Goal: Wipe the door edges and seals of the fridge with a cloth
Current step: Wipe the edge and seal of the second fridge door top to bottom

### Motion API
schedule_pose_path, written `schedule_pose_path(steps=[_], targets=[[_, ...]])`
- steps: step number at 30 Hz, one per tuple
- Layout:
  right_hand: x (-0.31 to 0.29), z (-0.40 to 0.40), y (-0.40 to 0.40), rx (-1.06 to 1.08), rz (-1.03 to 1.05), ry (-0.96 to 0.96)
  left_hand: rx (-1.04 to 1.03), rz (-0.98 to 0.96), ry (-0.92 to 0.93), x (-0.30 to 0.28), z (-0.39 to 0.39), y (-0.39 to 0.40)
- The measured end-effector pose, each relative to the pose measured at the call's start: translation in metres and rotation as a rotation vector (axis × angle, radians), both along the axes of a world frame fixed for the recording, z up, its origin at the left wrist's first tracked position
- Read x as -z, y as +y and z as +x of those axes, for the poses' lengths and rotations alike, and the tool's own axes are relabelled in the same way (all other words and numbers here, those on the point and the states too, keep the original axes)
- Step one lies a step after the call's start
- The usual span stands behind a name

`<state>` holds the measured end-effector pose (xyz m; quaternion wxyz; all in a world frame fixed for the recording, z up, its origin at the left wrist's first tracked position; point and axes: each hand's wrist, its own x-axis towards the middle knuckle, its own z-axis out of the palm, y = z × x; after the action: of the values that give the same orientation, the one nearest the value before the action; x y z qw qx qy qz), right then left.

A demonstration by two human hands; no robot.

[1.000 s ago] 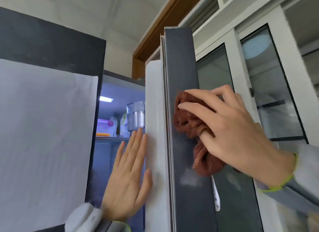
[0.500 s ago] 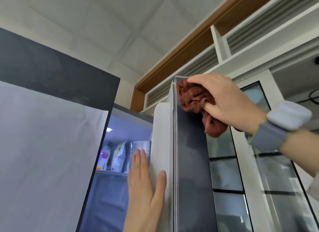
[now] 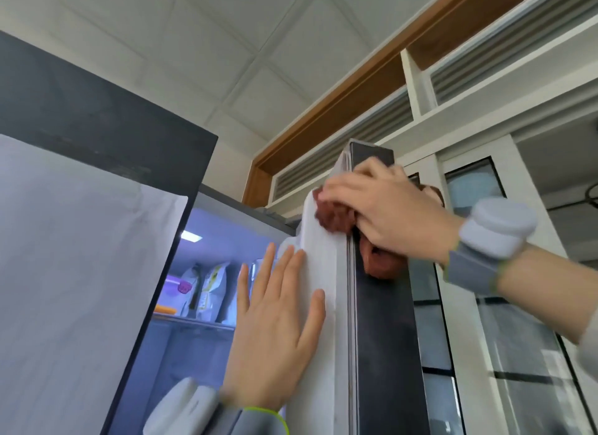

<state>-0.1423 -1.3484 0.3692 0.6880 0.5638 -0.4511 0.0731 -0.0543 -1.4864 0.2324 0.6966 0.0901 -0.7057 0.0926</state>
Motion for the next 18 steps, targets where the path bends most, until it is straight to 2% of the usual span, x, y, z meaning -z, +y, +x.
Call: schedule_pose_path(steps=[2,4,7,12,15,18], targets=[[0.030,-0.009,0.008,0.039,-0.005,0.193,-0.148,-0.127,-0.018,-0.007,-0.003,-0.001],[0.055,-0.023,0.015,0.116,0.016,0.293,-0.207,-0.203,-0.015,-0.009,-0.008,-0.003],[0.055,-0.031,0.024,0.201,0.028,0.284,-0.217,-0.243,0.007,-0.010,-0.016,0.001],[-0.002,-0.011,0.027,0.362,-0.159,0.223,-0.223,-0.222,0.006,-0.011,-0.025,0.007],[-0.027,-0.001,0.017,0.510,-0.203,0.166,-0.216,-0.195,-0.006,-0.010,-0.026,0.008],[-0.025,0.001,0.006,0.576,-0.222,0.229,-0.211,-0.193,0.003,-0.011,-0.024,0.009]])
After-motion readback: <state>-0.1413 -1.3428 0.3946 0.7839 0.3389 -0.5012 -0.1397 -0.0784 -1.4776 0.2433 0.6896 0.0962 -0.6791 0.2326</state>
